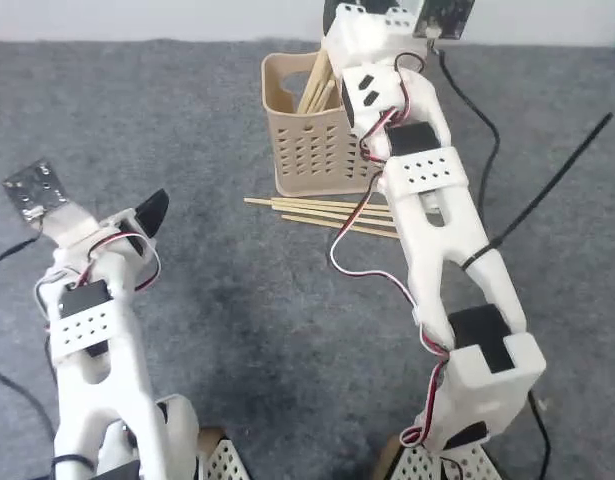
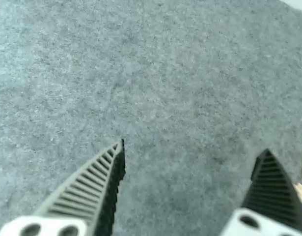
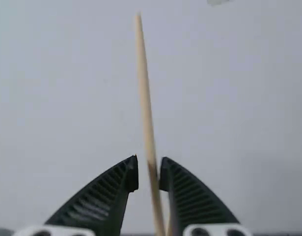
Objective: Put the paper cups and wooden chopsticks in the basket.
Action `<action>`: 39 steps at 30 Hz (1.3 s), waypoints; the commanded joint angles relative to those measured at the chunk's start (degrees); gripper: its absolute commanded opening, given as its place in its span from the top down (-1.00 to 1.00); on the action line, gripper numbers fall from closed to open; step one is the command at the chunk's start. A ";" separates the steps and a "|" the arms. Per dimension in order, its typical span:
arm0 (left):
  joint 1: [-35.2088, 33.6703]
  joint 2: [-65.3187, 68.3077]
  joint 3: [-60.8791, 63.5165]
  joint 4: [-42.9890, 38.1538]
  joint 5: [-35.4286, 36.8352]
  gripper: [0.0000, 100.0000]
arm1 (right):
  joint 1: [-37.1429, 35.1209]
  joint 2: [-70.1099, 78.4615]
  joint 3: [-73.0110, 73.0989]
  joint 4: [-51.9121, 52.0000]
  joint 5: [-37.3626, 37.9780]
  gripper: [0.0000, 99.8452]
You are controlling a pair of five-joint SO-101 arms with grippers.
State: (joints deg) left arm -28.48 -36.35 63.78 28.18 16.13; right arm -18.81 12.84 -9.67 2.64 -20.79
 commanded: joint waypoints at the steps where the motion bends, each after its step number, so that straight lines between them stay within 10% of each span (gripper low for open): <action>1: 3.69 -2.02 0.92 -0.97 0.44 0.23 | -0.48 -5.49 -2.99 5.58 1.05 0.62; 14: 11.08 -1.76 2.07 -0.97 -5.89 0.23 | -1.27 -35.91 -2.99 44.88 1.67 0.61; 24: 24.70 -1.76 -5.93 11.16 -13.45 0.23 | 16.13 -50.33 -0.26 90.86 1.49 0.62; 39: 21.71 -1.67 -5.32 7.82 -5.54 0.41 | 19.03 -50.33 57.58 34.33 1.14 0.98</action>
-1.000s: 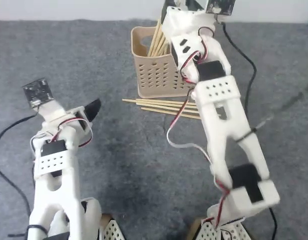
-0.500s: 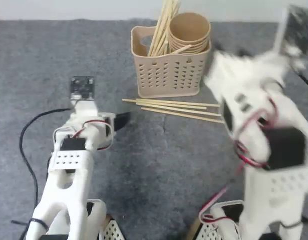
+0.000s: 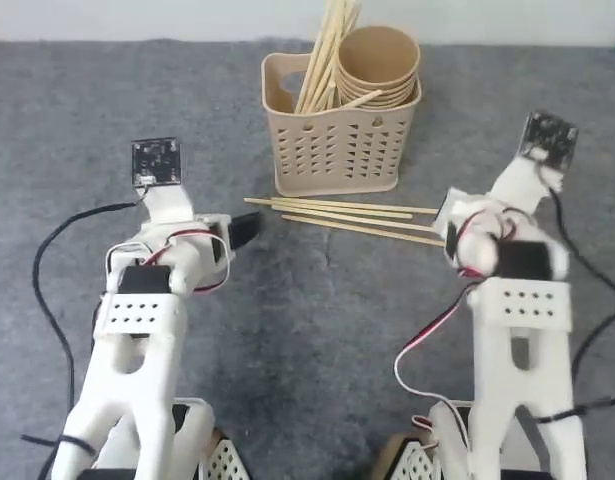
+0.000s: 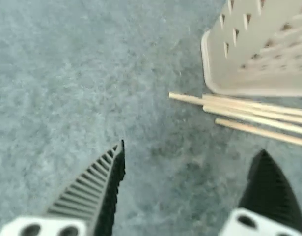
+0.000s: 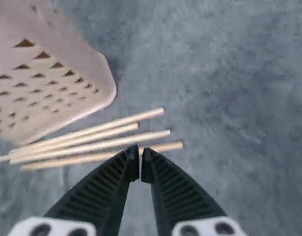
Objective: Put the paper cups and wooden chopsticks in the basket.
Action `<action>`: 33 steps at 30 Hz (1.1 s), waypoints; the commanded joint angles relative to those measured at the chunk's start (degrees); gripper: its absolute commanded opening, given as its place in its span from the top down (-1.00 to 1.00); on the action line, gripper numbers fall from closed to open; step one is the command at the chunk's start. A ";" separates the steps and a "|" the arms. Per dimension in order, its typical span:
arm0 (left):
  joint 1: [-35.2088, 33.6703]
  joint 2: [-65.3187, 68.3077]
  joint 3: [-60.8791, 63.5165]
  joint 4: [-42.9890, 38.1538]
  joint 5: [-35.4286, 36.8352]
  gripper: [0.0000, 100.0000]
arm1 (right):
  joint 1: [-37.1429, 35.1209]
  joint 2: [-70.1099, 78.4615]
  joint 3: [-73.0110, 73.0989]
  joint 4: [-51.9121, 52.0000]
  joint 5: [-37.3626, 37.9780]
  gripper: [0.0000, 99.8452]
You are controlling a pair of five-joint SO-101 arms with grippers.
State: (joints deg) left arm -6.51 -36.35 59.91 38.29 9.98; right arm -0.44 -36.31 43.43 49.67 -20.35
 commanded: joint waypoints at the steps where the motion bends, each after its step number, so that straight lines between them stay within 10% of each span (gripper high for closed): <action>1: -0.26 -1.67 -1.63 -2.29 0.62 0.47 | 0.40 -1.19 6.42 -15.87 0.70 0.98; 10: 3.16 0.97 -5.58 -2.11 0.79 0.66 | -4.97 3.82 10.64 -28.18 0.70 0.98; 26: 3.78 46.86 -41.98 -2.02 4.84 0.98 | -6.99 34.42 6.24 -61.41 0.79 0.98; 33: 5.54 50.90 -46.29 -1.14 6.68 0.98 | -8.31 40.84 -0.35 -60.44 0.79 0.98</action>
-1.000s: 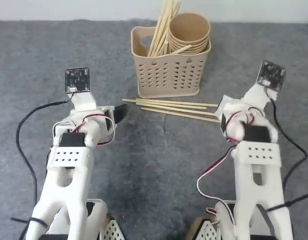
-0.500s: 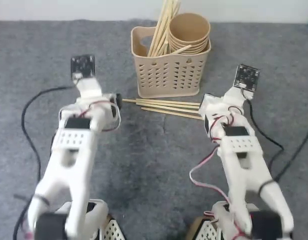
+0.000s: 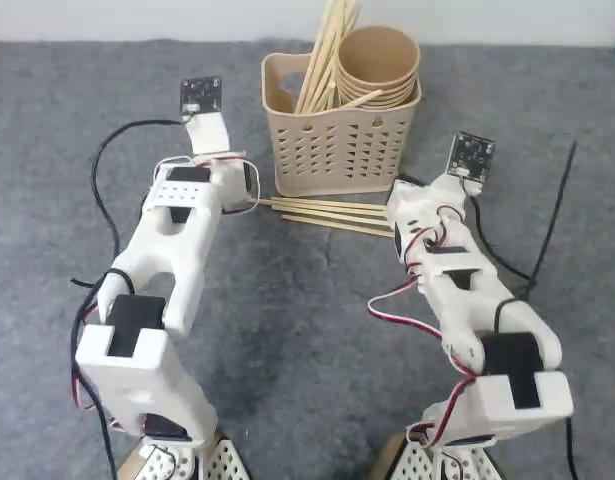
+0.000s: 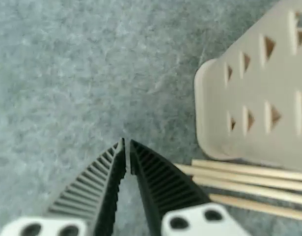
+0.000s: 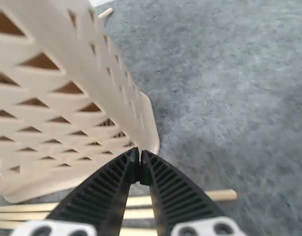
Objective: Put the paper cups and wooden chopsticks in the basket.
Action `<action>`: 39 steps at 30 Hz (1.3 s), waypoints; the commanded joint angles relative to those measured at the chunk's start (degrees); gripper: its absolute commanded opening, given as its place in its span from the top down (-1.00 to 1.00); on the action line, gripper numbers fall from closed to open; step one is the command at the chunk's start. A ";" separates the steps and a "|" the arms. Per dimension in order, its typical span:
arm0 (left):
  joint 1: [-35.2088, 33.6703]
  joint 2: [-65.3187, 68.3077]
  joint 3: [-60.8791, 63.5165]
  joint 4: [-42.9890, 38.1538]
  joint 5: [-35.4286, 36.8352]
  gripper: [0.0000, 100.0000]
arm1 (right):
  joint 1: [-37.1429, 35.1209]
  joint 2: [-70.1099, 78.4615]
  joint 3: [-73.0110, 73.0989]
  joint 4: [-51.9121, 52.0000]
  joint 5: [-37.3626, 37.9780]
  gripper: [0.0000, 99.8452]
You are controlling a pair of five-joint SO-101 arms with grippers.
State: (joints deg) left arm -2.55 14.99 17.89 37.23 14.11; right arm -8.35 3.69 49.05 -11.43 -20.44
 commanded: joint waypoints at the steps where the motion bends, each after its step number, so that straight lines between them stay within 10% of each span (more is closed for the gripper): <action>1: 2.11 -0.26 -4.44 -0.18 3.69 0.98 | -0.48 2.15 -8.00 2.33 0.79 0.98; 39: 4.22 10.37 -11.74 11.16 12.57 0.98 | -2.59 10.86 -20.84 24.57 3.69 0.98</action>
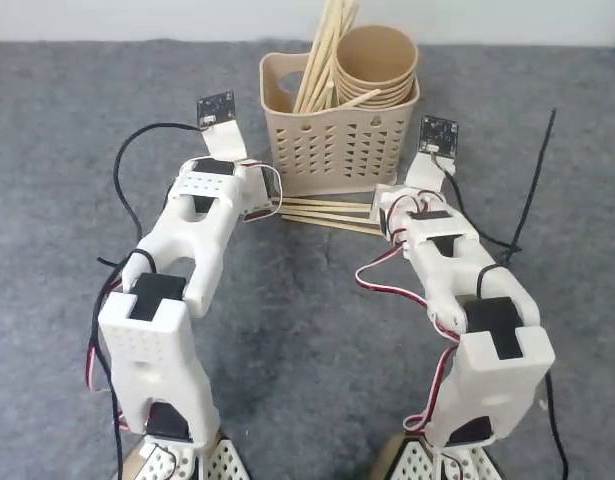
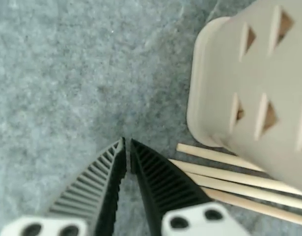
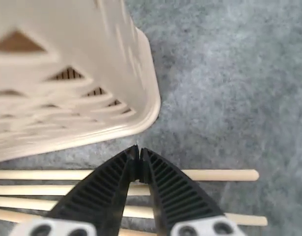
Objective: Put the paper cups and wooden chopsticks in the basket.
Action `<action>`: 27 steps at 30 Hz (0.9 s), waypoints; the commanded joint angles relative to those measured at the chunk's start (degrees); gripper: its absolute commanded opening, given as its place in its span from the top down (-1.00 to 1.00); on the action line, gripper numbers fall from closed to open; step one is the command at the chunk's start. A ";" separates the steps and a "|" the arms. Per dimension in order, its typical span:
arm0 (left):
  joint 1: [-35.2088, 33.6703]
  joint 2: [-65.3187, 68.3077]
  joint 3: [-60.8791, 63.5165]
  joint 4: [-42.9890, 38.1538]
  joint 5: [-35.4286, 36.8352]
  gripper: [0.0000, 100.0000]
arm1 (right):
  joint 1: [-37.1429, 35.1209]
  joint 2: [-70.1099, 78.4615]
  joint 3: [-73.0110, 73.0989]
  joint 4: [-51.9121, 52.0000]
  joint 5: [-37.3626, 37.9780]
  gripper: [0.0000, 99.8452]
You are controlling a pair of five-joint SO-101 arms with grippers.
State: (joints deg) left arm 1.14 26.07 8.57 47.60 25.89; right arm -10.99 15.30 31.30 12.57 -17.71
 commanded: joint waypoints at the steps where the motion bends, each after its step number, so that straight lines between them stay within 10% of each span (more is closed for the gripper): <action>1: 0.53 -0.70 -2.42 0.88 0.70 0.98 | 0.22 -0.75 -3.08 0.57 0.97 0.98; 13: 0.09 -3.52 -4.97 7.65 0.35 0.98 | 5.14 -0.04 -4.75 1.19 1.23 0.98; 27: 0.18 -33.76 22.37 -3.08 -2.37 0.98 | 4.26 -0.57 -5.10 11.38 6.24 0.98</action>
State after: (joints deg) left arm 1.23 2.77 27.30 46.37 24.04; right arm -5.98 15.82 29.10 19.69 -12.79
